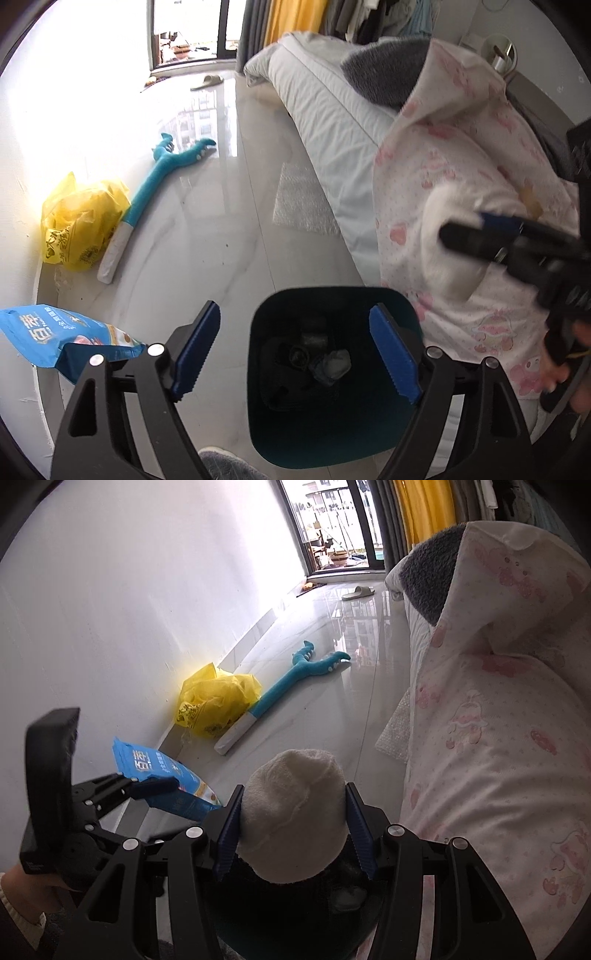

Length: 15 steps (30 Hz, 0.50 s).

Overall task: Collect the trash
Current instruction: 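Carry both items over the teal bin and open both grippers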

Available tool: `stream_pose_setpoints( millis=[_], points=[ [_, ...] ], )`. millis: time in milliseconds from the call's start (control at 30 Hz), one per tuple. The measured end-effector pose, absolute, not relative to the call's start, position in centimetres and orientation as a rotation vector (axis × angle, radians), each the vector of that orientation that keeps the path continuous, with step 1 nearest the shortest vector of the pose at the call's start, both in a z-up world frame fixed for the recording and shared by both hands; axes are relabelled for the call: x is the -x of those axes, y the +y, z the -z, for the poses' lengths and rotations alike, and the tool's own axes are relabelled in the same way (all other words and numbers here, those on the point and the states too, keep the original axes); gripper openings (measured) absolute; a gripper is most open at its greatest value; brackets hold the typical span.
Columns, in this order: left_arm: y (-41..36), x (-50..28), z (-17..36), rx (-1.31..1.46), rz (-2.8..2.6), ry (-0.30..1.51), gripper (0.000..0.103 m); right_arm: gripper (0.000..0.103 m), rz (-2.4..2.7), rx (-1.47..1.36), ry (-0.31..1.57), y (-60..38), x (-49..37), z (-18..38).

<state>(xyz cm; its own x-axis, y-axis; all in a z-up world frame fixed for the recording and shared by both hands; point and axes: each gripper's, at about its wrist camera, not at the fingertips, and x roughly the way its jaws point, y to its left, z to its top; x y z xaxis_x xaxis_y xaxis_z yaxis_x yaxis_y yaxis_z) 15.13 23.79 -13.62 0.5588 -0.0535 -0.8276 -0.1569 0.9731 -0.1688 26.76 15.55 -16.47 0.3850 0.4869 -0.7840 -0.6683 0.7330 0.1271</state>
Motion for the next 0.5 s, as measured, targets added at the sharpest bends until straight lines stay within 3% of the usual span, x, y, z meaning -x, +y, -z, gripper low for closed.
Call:
stream_pose_setpoints(
  millis=[500],
  points=[
    [24.8,-13.9,7.1,0.245,-0.079,0.712,0.093,0.054,-0.734,0.353,1.089,17.9,-26.4,23.1]
  ],
)
